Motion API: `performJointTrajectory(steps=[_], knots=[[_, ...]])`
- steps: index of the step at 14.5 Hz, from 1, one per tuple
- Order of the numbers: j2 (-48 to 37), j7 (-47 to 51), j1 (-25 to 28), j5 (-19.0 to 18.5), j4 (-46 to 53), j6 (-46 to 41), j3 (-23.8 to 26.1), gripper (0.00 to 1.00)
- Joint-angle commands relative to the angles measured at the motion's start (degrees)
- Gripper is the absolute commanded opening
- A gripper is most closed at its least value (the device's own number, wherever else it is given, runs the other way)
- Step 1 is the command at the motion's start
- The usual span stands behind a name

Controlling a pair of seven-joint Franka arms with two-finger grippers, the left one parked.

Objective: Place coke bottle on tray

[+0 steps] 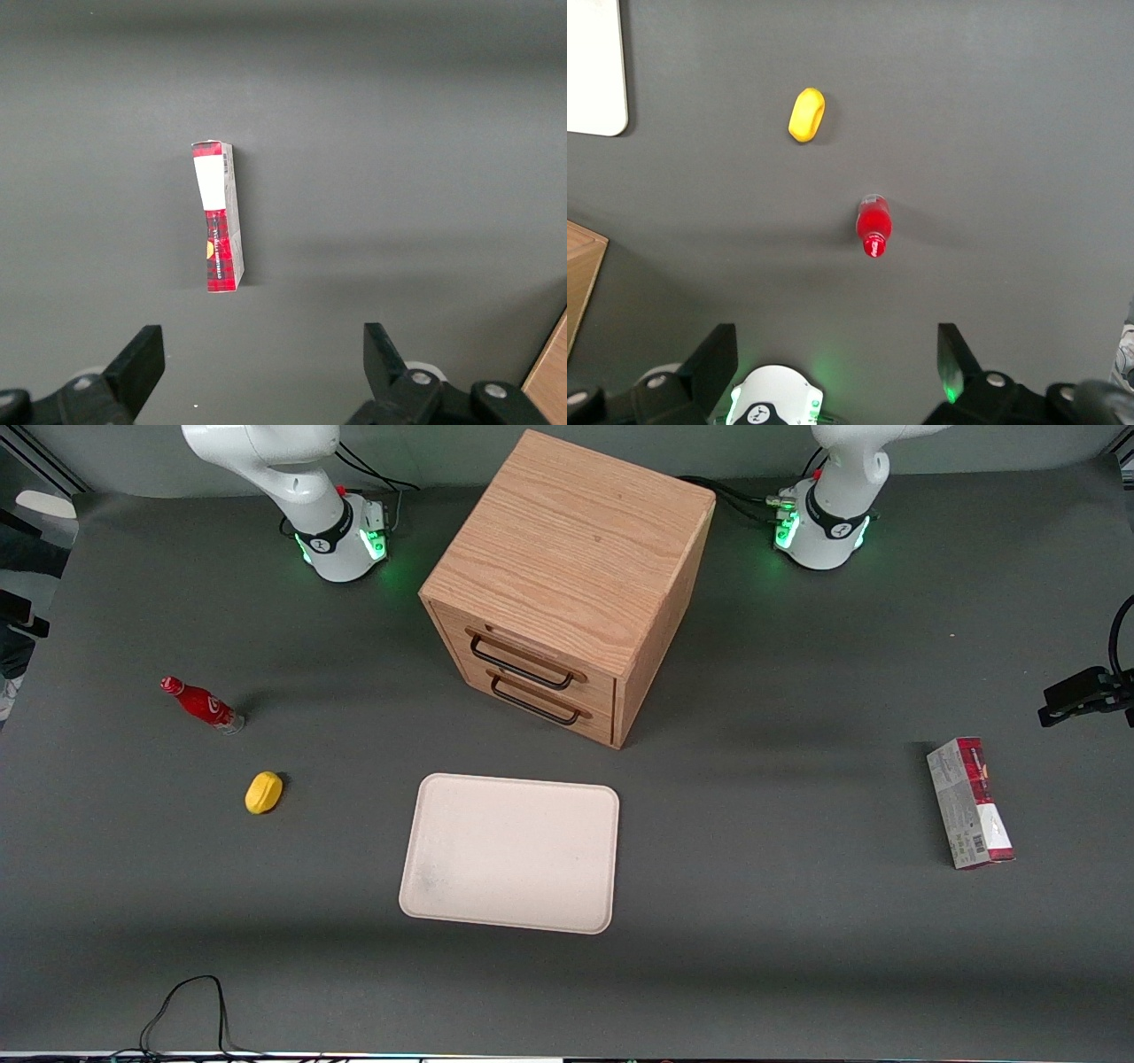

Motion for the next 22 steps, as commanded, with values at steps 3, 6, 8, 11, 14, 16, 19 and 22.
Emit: performJointTrajectory(steps=[3,6,8,11,14,16,19,22], knots=[[-8.63,-0.31,0.35,-1.96,-12.68,6.43,-0.75,1.0],[-13.13,-0.31,0.26,-4.06,-25.26,16.0,-1.98,1.0],[-13.31,-0.31,0.26,-4.24,-30.28,21.28,-4.09,0.99],[-12.35,-0.31,0.26,-4.33,-35.12,28.05,-4.28,0.99],[-11.99,-0.4,0.17,-5.03,-40.3,34.99,-4.28,0.99],[-10.94,-0.75,0.17,-7.22,-42.16,37.9,-5.67,0.99],[-8.92,-1.53,0.17,-8.46,-45.23,44.4,-7.61,0.99],[-6.99,-1.63,0.26,-8.46,-47.43,49.24,-8.41,0.99]])
